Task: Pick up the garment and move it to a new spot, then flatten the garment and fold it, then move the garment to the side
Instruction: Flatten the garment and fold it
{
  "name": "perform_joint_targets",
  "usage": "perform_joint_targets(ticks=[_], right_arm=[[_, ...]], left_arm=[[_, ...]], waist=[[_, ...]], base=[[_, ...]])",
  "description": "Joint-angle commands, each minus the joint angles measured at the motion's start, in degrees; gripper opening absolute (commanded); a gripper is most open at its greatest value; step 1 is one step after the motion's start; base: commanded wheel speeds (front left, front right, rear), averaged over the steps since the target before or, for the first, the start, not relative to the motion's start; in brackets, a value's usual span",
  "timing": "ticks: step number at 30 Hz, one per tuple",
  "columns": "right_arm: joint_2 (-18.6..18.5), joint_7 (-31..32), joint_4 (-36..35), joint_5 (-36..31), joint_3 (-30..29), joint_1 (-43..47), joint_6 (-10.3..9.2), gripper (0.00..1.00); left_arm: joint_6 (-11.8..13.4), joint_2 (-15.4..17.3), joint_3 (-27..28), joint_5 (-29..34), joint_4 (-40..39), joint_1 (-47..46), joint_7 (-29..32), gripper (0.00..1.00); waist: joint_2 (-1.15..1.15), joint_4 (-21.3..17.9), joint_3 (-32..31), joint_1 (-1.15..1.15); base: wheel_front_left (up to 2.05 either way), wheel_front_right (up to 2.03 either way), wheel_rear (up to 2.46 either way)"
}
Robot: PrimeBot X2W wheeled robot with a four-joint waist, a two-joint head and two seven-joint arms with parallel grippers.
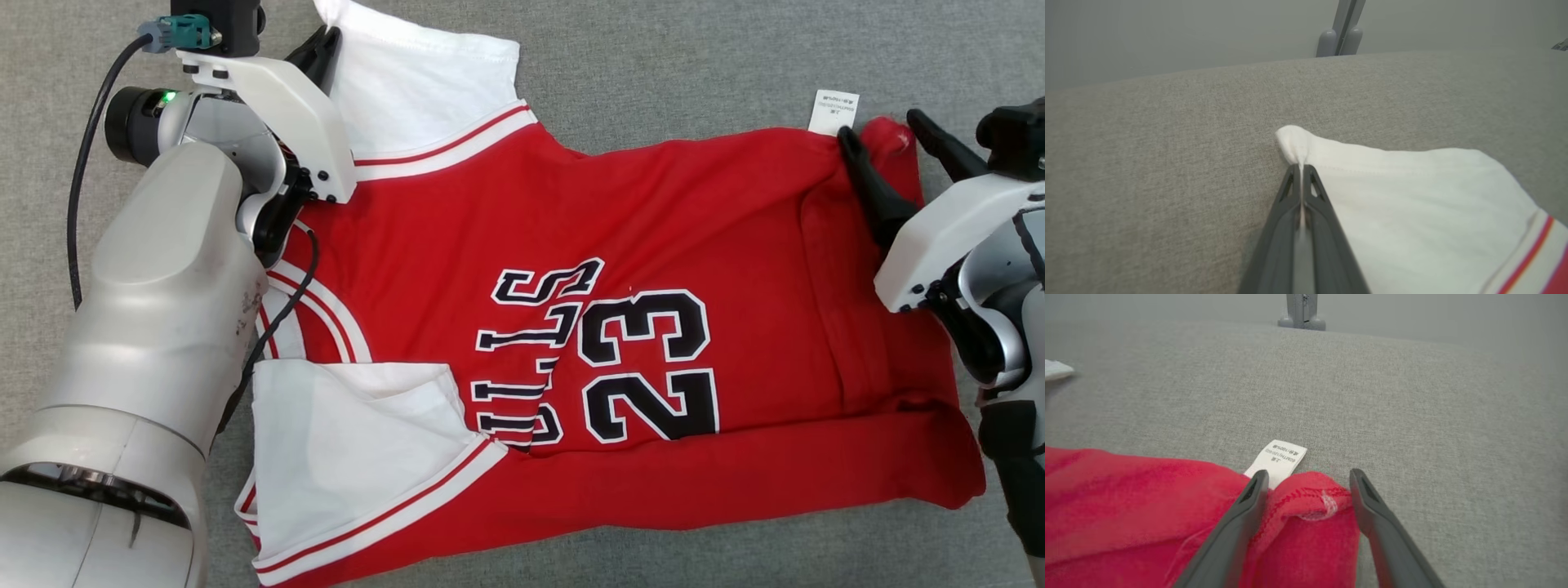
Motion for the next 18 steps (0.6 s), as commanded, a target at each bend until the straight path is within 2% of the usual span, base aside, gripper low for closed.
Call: perform_joint_targets(ticks=[1,3,4,5,6,7,8,9,12,18], right_arm=[[-0.98,1.71,0.47,0.54,0.47,-0.65,0.01,1.00],[-2.06,3.94,0.75,0.86,0.88,-0.82,0.01,1.00],[-2.42,4.76,0.59,1.19,0.93,-0.64,0.01,0.91],[-2.75,5.43,0.27,1.38,0.87,-0.38,0.01,0.69],[-3.19,6.06,-0.13,1.36,0.81,0.06,0.01,0.69],[-3.39,6.48,-0.73,1.59,0.65,0.51,0.01,0.40],[-3.50,6.86,-1.33,1.78,0.41,0.87,0.01,0.26],[-3.65,7.31,-1.73,1.96,0.06,1.21,0.01,0.00],[-3.50,8.17,-3.00,2.53,-1.08,1.93,0.01,0.00],[-2.49,5.06,-5.47,3.13,-4.36,1.45,0.01,0.00]], left_arm=[[-0.33,0.16,-0.44,-0.70,-0.12,-1.17,-0.36,0.00],[-0.33,0.18,-1.00,-1.24,-0.46,-1.00,-0.69,0.00],[-0.34,0.24,-1.27,-1.59,-0.61,-0.92,-0.78,0.00],[-0.28,0.34,-1.54,-1.87,-0.75,-0.82,-1.01,0.00],[-0.22,0.54,-1.76,-2.15,-0.89,-0.71,-1.33,0.00],[-0.22,0.66,-2.04,-2.51,-0.98,-0.60,-1.50,0.00],[-0.23,0.85,-2.23,-2.82,-1.09,-0.51,-1.75,0.00],[-0.23,1.14,-2.41,-3.09,-1.22,-0.49,-2.05,0.00],[-0.22,1.75,-2.87,-3.83,-1.63,-0.55,-3.17,0.00],[-0.22,3.09,-3.34,-4.74,-2.96,-1.87,-6.69,0.00]], waist=[[0.00,0.13,0.11,0.00],[0.00,0.36,0.21,0.00],[0.00,0.49,0.23,0.00],[0.00,0.60,0.23,0.00],[0.00,0.68,0.20,0.00],[0.00,0.75,0.15,0.00],[0.00,0.79,0.10,0.00],[0.00,0.82,0.03,0.00],[0.00,0.89,-0.23,0.00],[0.00,1.45,-0.93,0.00]], base=[[0.00,0.00,0.00],[0.00,0.00,0.00],[0.00,0.00,0.00],[0.00,0.00,0.00],[0.00,0.00,0.00],[0.00,0.00,0.00],[0.00,0.00,0.00],[0.00,0.00,0.00],[0.00,0.00,0.00],[0.00,0.00,0.00]])
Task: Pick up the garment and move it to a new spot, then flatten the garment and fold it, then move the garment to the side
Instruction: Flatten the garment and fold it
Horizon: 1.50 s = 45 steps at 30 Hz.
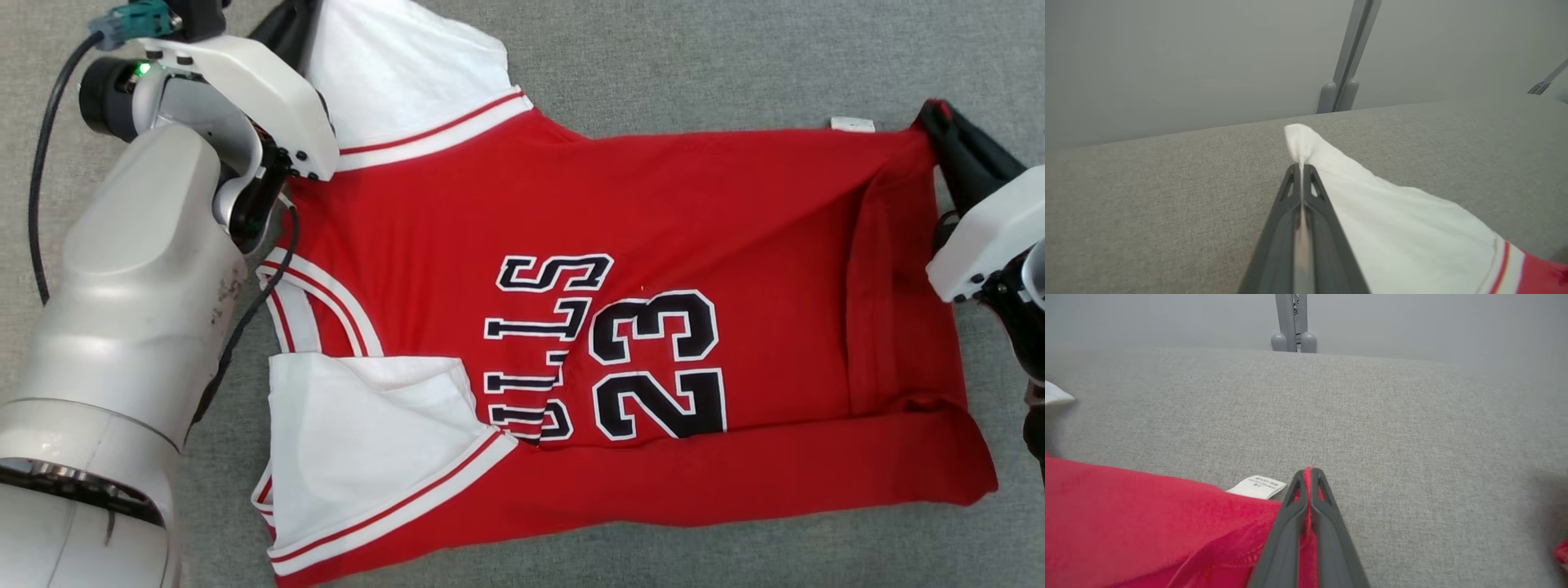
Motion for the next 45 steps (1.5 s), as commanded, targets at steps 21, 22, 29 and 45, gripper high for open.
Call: perform_joint_targets(ticks=[21,22,29,45], right_arm=[[6.29,-8.75,-7.64,13.85,-9.10,9.14,0.01,0.00],[6.68,-8.89,-8.37,15.08,-9.55,10.41,0.01,0.00],[8.70,-9.75,-12.32,21.45,-11.33,19.99,0.02,0.00],[8.64,-17.60,-2.96,22.49,-5.91,25.28,0.02,0.00]], left_arm=[[4.38,7.55,2.30,-1.51,-28.22,15.15,-8.37,0.00],[5.41,8.46,2.48,-1.51,-31.91,17.94,-8.46,0.00],[14.54,15.01,3.43,-4.21,-60.20,41.11,-4.61,0.00],[19.21,14.79,3.42,-12.53,-65.69,59.23,-1.71,0.53]], waist=[[0.00,2.04,-5.35,0.00],[0.00,2.20,-5.65,0.00],[0.00,3.14,-7.48,0.00],[0.00,3.15,-8.18,0.00]], base=[[0.00,0.00,0.00],[0.00,0.00,0.00],[0.00,0.00,0.00],[0.00,0.00,0.00]])
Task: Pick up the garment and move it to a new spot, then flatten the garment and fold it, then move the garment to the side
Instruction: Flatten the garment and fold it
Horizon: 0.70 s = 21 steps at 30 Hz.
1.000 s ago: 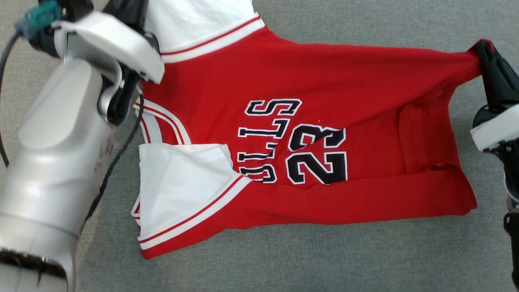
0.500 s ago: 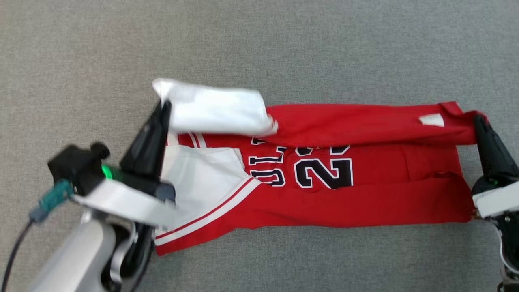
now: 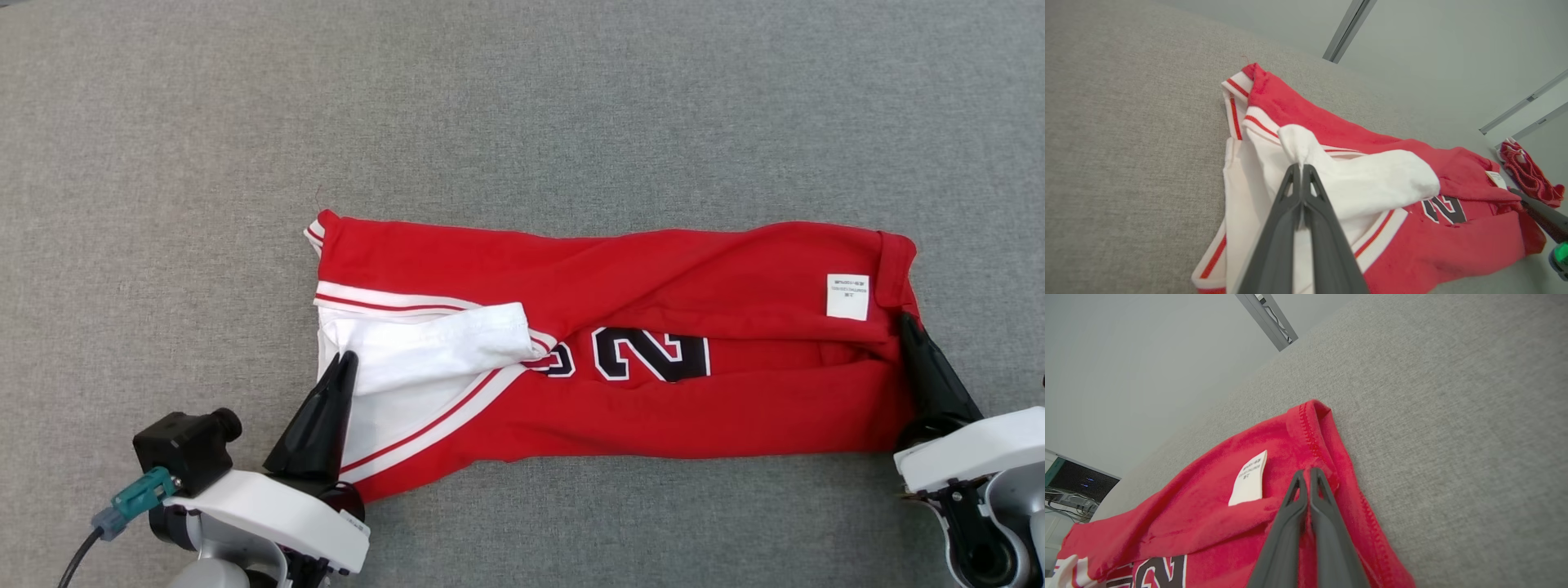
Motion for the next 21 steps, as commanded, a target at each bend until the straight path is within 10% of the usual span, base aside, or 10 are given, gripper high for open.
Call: perform_joint_targets(ticks=[1,2,3,21], right_arm=[[-0.86,-1.83,0.44,-0.33,1.03,0.52,0.03,0.22],[-1.12,-2.73,0.69,-0.78,1.72,0.77,0.03,0.48],[-1.44,-4.01,0.74,-1.57,2.32,0.92,0.03,1.00],[-0.35,-17.50,-2.88,-22.17,1.39,1.83,0.02,1.00]], left_arm=[[-0.88,-0.81,0.17,-0.61,2.12,-0.01,-1.20,1.00],[-1.34,-1.19,0.17,-0.70,3.22,-0.29,-1.77,1.00],[-1.30,-1.08,0.23,0.11,4.50,-0.63,-2.57,1.00],[1.17,-10.09,14.93,19.58,4.41,0.42,-8.00,1.00]], waist=[[0.00,-0.23,-0.24,0.00],[0.00,-0.33,-0.41,0.00],[0.00,-0.45,-0.62,0.00],[0.00,-1.71,-7.48,0.00]], base=[[0.00,0.00,0.00],[0.00,0.00,0.00],[0.00,0.00,0.00],[0.00,0.00,0.00]])
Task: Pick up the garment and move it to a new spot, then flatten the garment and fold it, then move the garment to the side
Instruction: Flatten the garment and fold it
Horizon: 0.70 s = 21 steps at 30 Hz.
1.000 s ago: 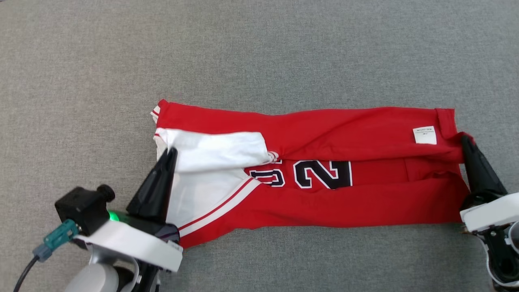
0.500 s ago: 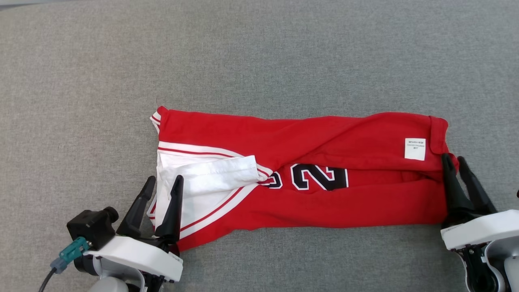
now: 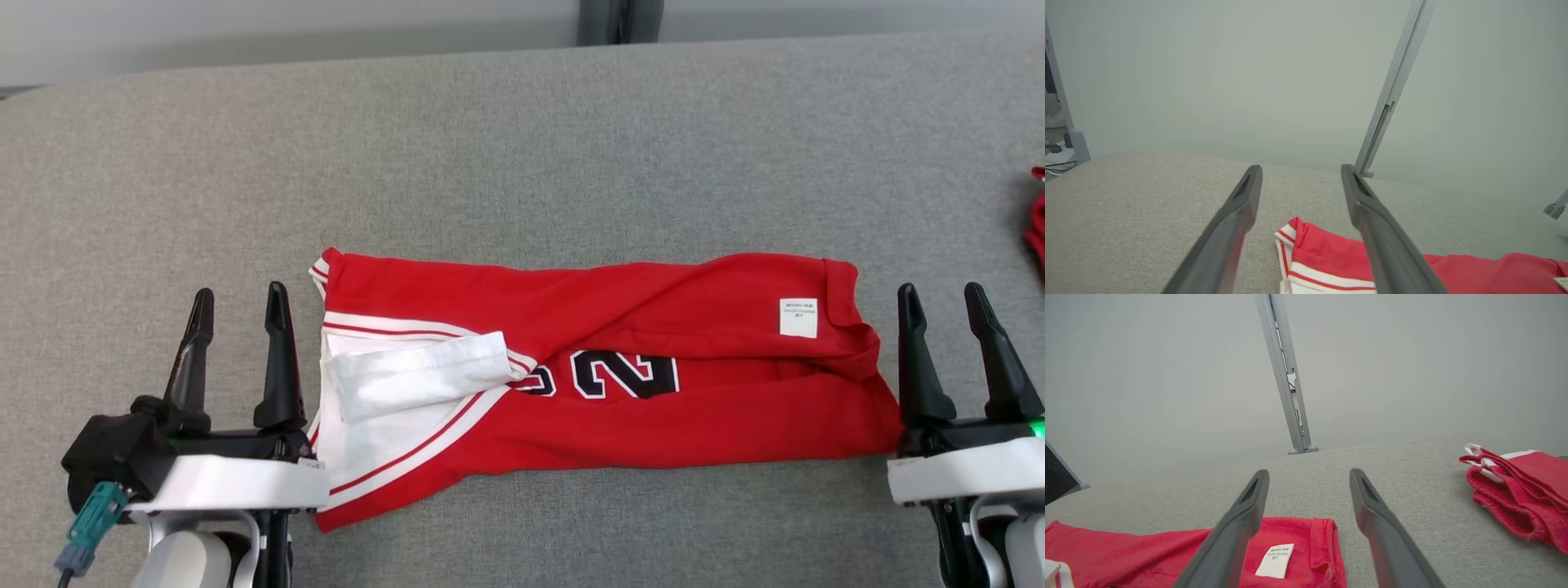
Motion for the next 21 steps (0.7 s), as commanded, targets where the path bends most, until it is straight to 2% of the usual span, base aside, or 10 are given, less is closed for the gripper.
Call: perform_joint_targets(ticks=[1,9,21], right_arm=[[0.05,-0.25,-0.45,-0.99,-0.18,1.07,0.02,1.00],[1.11,1.67,-1.98,-6.16,0.00,4.34,0.01,1.00],[2.04,2.90,-2.78,-7.33,-0.43,6.21,0.01,1.00]], left_arm=[[-0.60,-0.34,1.20,1.40,-0.35,0.97,-0.21,1.00],[-2.91,-0.73,3.86,8.31,1.89,5.88,-0.22,1.00],[-3.84,-1.15,3.48,9.62,4.80,8.06,-0.23,1.00]], waist=[[0.00,0.01,-1.29,0.00],[0.00,-0.59,-4.07,0.00],[0.00,-0.31,-4.81,0.00]], base=[[0.00,0.00,0.00],[0.00,0.00,0.00],[0.00,0.00,0.00]])
